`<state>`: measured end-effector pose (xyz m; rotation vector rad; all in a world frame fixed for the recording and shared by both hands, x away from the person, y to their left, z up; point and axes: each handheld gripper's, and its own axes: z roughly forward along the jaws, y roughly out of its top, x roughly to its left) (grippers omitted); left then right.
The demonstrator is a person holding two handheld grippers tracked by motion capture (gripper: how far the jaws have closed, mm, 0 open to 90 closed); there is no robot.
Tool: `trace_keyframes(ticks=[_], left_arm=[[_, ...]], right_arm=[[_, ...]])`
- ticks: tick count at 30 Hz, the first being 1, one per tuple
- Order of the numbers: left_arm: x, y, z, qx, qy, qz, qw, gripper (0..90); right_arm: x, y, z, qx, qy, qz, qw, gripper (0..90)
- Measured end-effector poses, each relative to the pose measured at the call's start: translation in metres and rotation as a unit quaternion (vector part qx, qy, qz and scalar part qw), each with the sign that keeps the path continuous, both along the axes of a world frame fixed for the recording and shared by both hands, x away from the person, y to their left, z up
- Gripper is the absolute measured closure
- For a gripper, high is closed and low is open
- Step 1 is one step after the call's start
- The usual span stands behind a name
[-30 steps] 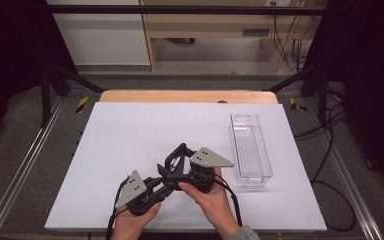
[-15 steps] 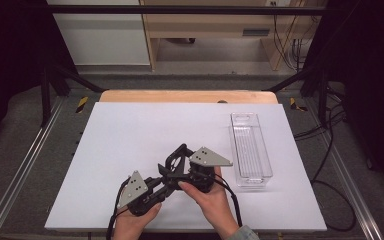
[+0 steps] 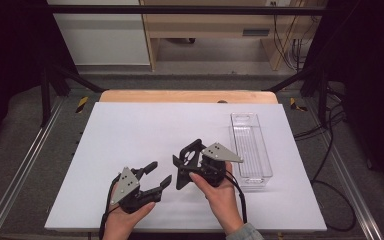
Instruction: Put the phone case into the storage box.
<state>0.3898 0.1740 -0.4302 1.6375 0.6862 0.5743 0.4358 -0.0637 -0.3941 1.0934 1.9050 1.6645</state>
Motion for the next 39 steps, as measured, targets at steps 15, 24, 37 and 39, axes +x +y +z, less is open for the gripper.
trace_keyframes(ticks=[15, 24, 37, 39], left_arm=[[0.004, 0.063, -0.003, 0.014, 0.019, 0.088, 0.9959, 12.0], [0.012, 0.099, -0.014, 0.016, 0.027, 0.137, 0.9901, 6.5], [0.020, 0.124, -0.016, -0.007, 0.011, 0.162, 0.9868, 4.0], [0.020, 0.125, -0.017, -0.010, 0.012, 0.163, 0.9865, 4.0]], right_arm=[[0.003, -0.008, 0.001, -0.011, 0.003, -0.034, 0.9994, 14.0], [0.012, -0.010, 0.011, -0.016, 0.001, -0.045, 0.9989, 14.0], [0.053, -0.018, 0.057, -0.036, -0.016, -0.074, 0.9965, 14.1], [0.060, -0.020, 0.064, -0.038, -0.019, -0.081, 0.9958, 14.1]])
